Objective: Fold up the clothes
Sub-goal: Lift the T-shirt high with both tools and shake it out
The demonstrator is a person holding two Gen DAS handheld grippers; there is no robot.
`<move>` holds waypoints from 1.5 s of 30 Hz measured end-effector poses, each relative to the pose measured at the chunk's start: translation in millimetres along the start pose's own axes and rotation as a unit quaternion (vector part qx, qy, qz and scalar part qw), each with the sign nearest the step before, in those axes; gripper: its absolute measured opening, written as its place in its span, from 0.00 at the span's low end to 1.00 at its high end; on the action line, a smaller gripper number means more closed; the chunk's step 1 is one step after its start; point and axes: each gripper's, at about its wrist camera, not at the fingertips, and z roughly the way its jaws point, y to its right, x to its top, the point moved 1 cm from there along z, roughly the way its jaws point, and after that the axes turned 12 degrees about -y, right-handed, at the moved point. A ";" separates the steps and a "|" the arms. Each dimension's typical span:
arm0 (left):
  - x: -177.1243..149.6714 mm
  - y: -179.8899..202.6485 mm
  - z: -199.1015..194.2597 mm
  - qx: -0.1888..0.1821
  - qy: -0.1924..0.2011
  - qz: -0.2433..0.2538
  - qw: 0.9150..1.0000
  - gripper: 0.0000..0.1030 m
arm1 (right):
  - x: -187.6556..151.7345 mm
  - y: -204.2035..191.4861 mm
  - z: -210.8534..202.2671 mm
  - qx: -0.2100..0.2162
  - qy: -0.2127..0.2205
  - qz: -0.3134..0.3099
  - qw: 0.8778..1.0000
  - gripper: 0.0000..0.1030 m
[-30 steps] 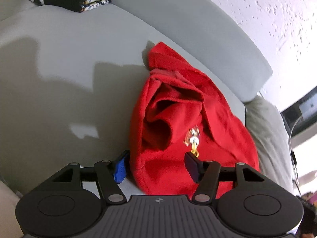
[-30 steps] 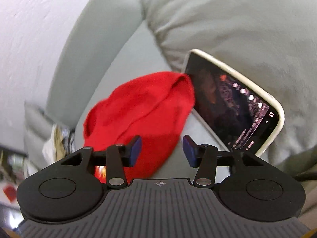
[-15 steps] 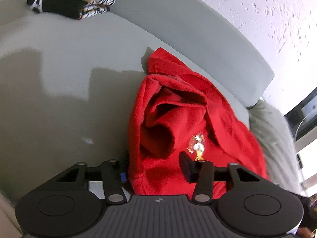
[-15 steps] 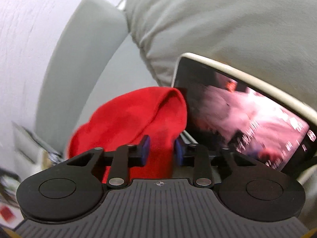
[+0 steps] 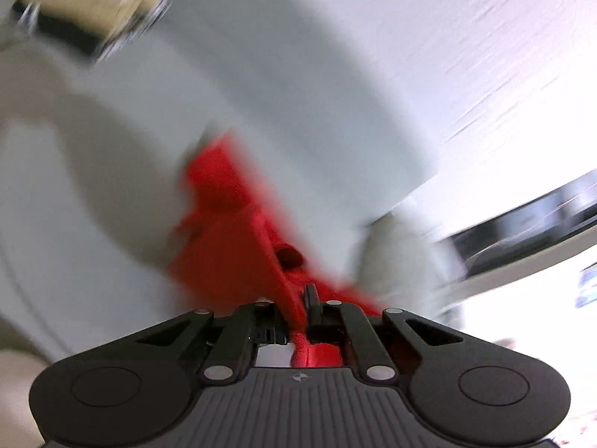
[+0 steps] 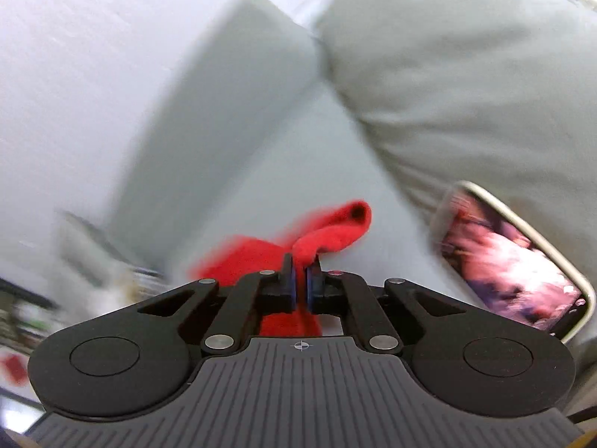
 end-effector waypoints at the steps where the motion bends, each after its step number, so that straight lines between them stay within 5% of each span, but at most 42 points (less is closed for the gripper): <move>1: 2.8 13.9 -24.9 -0.040 0.032 0.009 0.999 0.04 | 4.7 -22.0 -28.1 0.030 0.019 -0.016 0.999 0.04; 3: 6.5 41.4 -74.9 -0.119 0.098 0.030 0.988 0.04 | 9.1 -60.8 -84.1 0.083 0.067 -0.049 0.993 0.04; 5: -1.2 66.6 -122.5 -0.180 0.172 0.065 0.966 0.04 | 5.1 -93.7 -147.3 0.142 0.139 -0.088 0.976 0.04; 7: -10.0 90.6 -146.9 -0.146 0.220 0.097 0.960 0.05 | -5.4 -117.0 -201.5 0.186 0.215 -0.124 0.951 0.04; 10: -23.0 111.4 -166.9 -0.152 0.245 0.110 0.951 0.04 | -15.3 -139.2 -226.1 0.182 0.220 -0.145 0.947 0.04; 14: -53.6 128.7 -191.4 -0.166 0.313 0.172 0.919 0.04 | -44.6 -152.9 -262.4 0.212 0.258 -0.181 0.925 0.04; 16: -62.7 132.0 -198.1 -0.159 0.328 0.196 0.910 0.04 | -60.4 -152.8 -278.9 0.227 0.283 -0.193 0.912 0.04; 25: -47.7 135.3 -176.1 -0.094 0.282 0.201 0.934 0.04 | -53.9 -142.7 -273.7 0.212 0.282 -0.185 0.917 0.04; 29: 17.6 122.1 -119.3 -0.014 0.218 0.179 0.959 0.04 | -21.0 -152.7 -219.5 0.161 0.255 -0.176 0.937 0.04; 33: 109.4 98.8 -35.9 0.054 0.140 0.113 0.982 0.04 | 41.6 -161.2 -112.4 0.061 0.189 -0.162 0.967 0.04; 36: 141.3 115.6 -28.6 0.039 0.183 0.125 0.974 0.04 | 83.0 -175.2 -53.7 0.005 0.192 -0.162 0.968 0.04; 41: 132.0 159.4 -60.9 0.002 0.272 0.225 0.936 0.04 | 95.7 -212.9 -85.7 0.050 0.273 -0.199 0.940 0.04; 45: 112.2 124.3 -28.3 0.040 0.246 0.226 0.942 0.04 | 86.9 -194.4 -89.9 0.046 0.259 -0.208 0.942 0.04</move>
